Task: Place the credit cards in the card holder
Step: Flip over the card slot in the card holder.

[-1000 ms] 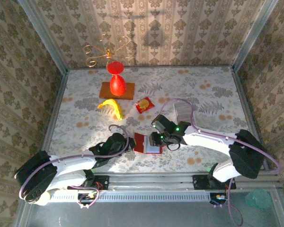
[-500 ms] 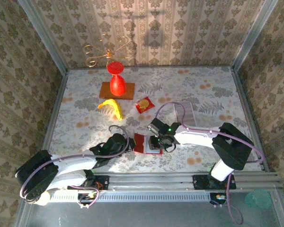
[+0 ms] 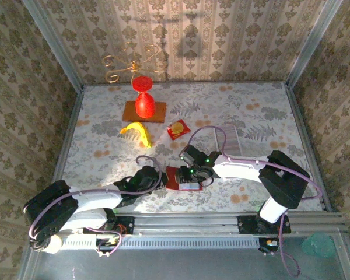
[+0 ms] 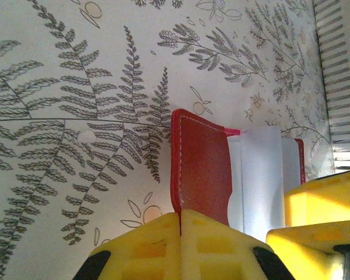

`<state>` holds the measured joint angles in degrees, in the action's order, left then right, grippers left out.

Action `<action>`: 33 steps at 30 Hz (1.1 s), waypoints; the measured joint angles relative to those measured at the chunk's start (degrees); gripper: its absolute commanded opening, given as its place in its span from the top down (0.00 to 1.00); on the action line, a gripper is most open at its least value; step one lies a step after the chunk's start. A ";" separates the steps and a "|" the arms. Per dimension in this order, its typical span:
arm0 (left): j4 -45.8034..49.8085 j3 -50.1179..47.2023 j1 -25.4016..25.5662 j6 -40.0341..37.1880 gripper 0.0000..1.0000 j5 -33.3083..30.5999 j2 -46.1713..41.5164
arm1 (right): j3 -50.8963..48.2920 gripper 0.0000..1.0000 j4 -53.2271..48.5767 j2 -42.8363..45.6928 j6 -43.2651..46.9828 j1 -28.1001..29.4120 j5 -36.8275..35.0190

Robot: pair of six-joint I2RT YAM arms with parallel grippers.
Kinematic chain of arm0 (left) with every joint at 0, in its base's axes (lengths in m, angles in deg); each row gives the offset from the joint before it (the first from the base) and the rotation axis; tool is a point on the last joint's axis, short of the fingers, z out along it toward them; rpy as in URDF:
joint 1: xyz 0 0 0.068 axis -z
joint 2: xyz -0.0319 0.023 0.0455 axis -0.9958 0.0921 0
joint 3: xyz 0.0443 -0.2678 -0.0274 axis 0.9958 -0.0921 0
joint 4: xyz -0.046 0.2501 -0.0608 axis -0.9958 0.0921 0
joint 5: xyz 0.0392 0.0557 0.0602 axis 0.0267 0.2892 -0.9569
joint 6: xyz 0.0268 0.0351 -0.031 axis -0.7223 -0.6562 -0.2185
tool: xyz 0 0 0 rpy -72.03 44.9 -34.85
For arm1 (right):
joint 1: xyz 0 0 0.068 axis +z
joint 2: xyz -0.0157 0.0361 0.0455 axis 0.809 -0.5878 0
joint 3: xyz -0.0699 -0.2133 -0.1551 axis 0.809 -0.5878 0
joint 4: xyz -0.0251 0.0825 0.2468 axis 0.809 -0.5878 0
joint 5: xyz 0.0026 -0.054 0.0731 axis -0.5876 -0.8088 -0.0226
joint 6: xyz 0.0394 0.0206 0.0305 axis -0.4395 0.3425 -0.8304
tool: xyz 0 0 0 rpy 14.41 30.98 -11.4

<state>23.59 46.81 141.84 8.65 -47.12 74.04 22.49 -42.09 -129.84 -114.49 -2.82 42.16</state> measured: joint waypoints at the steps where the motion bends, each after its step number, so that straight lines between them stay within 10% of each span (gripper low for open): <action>1: -0.22 0.00 0.24 0.13 1.00 -0.04 0.17 | 0.00 0.49 0.46 0.00 -0.28 0.00 0.35; 33: -7.93 -2.25 5.16 7.43 1.00 -6.84 6.27 | -4.44 0.45 22.62 2.97 -13.55 0.00 9.60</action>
<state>15.66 44.56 147.00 16.09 -53.96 80.31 18.05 -19.47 -126.87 -128.04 -2.82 51.75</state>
